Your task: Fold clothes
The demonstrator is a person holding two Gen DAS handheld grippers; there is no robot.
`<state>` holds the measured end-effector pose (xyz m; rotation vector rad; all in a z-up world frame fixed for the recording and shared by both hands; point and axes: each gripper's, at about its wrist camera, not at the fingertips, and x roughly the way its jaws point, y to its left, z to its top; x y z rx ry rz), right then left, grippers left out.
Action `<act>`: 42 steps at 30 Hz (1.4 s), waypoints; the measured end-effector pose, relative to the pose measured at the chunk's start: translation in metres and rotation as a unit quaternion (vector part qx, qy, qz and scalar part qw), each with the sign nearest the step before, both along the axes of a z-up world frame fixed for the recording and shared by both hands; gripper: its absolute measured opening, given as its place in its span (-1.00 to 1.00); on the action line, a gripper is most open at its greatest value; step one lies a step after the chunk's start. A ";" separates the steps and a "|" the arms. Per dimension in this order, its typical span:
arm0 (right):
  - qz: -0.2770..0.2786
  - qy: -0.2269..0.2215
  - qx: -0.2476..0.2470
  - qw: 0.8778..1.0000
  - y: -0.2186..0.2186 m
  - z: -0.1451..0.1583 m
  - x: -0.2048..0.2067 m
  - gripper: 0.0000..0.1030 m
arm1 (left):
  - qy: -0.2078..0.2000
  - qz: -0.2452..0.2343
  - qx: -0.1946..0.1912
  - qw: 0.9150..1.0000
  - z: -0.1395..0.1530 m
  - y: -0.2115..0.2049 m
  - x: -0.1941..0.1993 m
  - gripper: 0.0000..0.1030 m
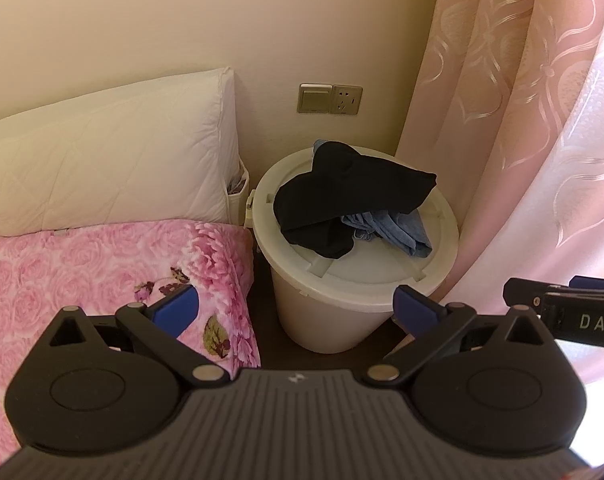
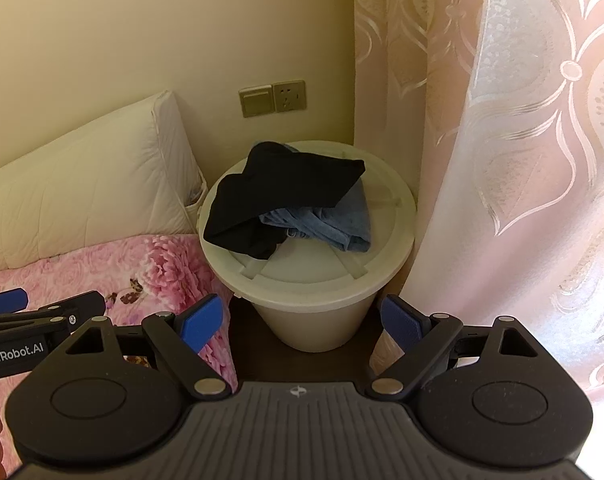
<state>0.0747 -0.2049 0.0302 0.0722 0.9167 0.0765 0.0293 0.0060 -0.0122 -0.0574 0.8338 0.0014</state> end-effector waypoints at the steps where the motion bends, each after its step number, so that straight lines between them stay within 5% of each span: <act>1: 0.000 0.000 0.000 1.000 0.000 0.000 0.000 0.72 | 0.000 0.000 0.000 1.000 0.000 0.001 0.001 0.98; 42: -0.009 0.045 -0.007 0.999 0.023 -0.035 0.055 0.72 | 0.029 -0.003 0.010 1.000 -0.031 0.040 0.049 0.99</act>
